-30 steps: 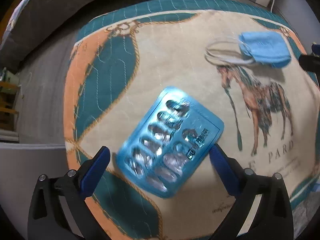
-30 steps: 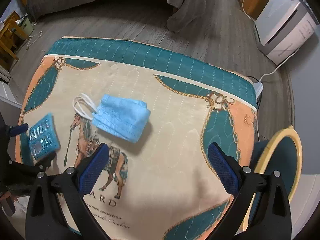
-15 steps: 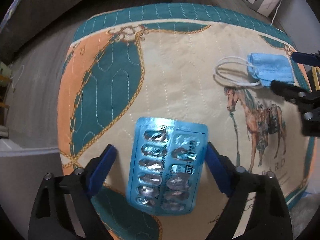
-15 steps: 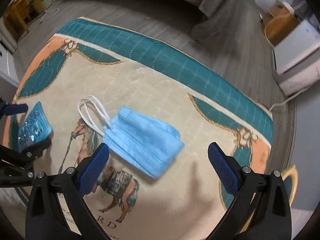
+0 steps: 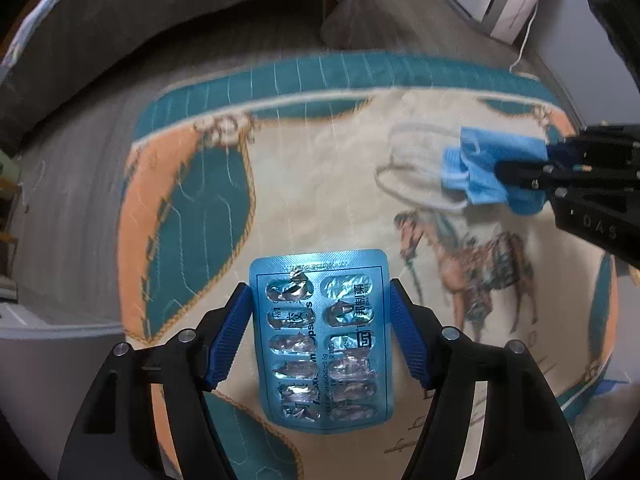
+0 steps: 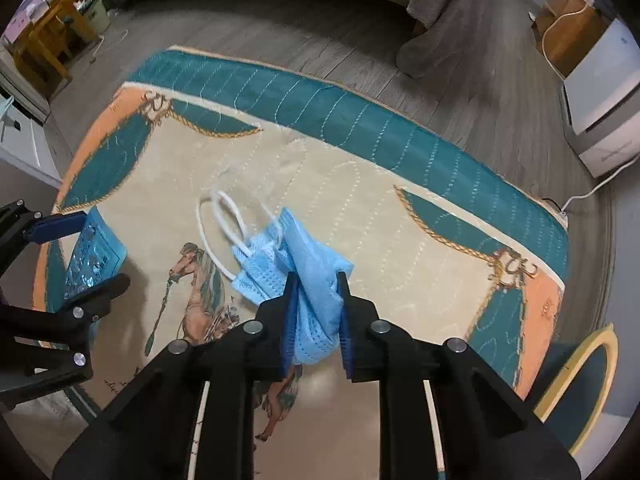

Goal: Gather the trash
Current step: 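Carry the face mask over the bin with the right tool while the left carries the blister pack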

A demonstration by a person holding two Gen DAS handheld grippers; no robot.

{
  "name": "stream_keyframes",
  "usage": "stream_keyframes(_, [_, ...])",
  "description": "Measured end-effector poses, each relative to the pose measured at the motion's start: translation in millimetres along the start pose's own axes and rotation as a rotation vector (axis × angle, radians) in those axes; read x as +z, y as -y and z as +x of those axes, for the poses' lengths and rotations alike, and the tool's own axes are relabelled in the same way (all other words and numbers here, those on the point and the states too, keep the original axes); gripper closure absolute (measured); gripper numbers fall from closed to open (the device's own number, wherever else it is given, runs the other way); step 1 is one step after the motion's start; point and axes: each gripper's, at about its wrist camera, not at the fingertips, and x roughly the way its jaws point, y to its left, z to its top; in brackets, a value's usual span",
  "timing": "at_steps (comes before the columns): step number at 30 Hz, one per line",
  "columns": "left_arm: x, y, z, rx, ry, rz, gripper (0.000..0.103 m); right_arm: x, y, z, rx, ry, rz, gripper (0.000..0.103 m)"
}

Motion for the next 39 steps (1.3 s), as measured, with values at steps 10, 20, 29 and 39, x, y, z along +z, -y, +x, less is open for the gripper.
stream_keyframes(10, [-16.3,25.6,-42.0,0.031,0.128,0.057,0.034,-16.3,15.8,-45.6,-0.018,0.085,0.014,0.086])
stream_keyframes(20, [-17.4,59.7,-63.9,0.02,0.175,0.095,0.034,-56.7,47.1,-88.1,-0.046,0.136,0.074,0.086])
stream_keyframes(29, [-5.5,118.2,-83.5,-0.051,0.234,0.174,0.034,-92.0,106.0,-125.9,-0.094,0.191,0.189,0.086])
stream_keyframes(39, [-11.1,200.4,-93.7,-0.122,0.263,0.316,0.034,-141.2,183.0,-150.9,-0.107,0.219,0.364,0.086])
